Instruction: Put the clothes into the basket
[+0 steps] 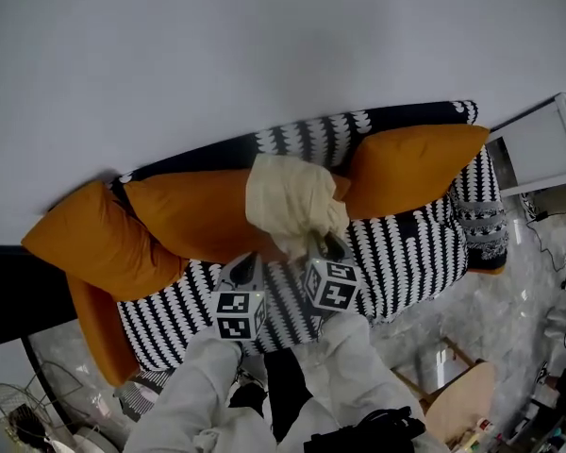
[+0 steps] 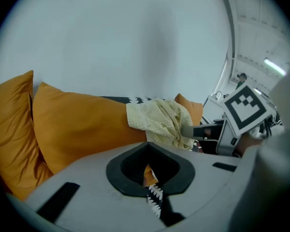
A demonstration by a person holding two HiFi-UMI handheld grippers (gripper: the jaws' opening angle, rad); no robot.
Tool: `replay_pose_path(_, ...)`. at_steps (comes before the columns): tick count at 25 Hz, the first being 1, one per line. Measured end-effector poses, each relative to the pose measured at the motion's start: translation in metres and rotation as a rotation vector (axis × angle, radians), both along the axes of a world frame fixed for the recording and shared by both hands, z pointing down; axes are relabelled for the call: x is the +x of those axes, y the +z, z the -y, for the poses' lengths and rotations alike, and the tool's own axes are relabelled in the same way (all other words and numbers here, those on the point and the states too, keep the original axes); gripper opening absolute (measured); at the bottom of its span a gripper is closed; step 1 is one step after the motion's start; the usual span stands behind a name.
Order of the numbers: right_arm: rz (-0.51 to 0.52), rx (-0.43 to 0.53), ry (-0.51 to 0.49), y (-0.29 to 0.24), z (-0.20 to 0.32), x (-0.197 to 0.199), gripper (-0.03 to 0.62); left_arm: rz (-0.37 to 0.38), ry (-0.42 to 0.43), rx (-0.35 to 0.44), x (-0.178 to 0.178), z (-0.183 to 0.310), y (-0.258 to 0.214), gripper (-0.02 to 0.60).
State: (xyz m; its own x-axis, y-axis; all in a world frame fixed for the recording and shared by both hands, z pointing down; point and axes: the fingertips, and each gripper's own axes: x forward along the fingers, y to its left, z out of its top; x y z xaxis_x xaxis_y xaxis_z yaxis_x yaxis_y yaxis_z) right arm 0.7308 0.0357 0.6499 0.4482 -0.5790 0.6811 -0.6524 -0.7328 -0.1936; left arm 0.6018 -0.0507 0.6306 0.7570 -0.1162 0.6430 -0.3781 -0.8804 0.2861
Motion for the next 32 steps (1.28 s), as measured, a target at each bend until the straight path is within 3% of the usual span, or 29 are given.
replay_pose_path(4,-0.015,-0.015,0.023,-0.006,-0.001,-0.001,0.049,0.002,-0.029,0.005,-0.013,0.012,-0.005,0.0)
replay_pose_path(12,-0.054,0.012,0.017,-0.039,0.0,-0.015,0.034,-0.04,-0.07,0.015,-0.026,0.021,-0.031,0.0)
replay_pose_path(20,-0.114,0.068,-0.001,-0.108,0.0,-0.033,0.032,-0.119,-0.091,0.045,-0.05,0.024,-0.083,0.0)
replay_pose_path(32,-0.245,0.197,-0.141,-0.235,0.047,-0.098,0.032,-0.218,-0.225,0.108,-0.142,0.046,-0.164,0.0)
